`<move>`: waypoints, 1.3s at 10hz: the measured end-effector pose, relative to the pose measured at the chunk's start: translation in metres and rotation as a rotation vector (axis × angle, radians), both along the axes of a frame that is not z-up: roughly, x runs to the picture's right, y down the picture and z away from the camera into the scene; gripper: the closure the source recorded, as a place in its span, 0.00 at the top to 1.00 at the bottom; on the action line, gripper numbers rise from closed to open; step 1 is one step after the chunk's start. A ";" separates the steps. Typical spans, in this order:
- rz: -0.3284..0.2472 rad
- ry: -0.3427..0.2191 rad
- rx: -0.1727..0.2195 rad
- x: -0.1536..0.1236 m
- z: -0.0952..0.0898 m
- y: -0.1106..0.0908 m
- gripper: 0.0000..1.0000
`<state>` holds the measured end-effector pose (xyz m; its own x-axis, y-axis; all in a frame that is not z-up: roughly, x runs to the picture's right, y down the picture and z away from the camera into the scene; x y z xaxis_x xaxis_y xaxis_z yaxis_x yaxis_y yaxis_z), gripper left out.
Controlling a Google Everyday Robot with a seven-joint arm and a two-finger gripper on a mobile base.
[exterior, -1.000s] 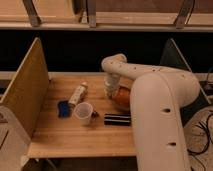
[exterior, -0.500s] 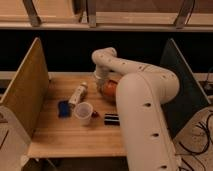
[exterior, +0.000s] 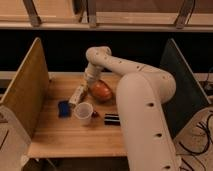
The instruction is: Drag the ceramic bowl in a circle
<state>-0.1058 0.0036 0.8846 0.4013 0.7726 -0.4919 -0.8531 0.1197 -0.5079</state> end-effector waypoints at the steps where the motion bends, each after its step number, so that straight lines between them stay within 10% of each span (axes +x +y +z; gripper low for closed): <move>1: 0.032 0.002 -0.022 0.003 -0.007 0.013 0.00; 3: 0.093 0.070 -0.102 0.037 -0.026 0.063 0.00; 6: 0.105 0.191 -0.121 0.089 -0.021 0.076 0.00; 13: 0.072 0.326 -0.113 0.151 0.028 0.050 0.00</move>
<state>0.0456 0.0532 0.9125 0.1557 0.7269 -0.6688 -0.9767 0.0118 -0.2144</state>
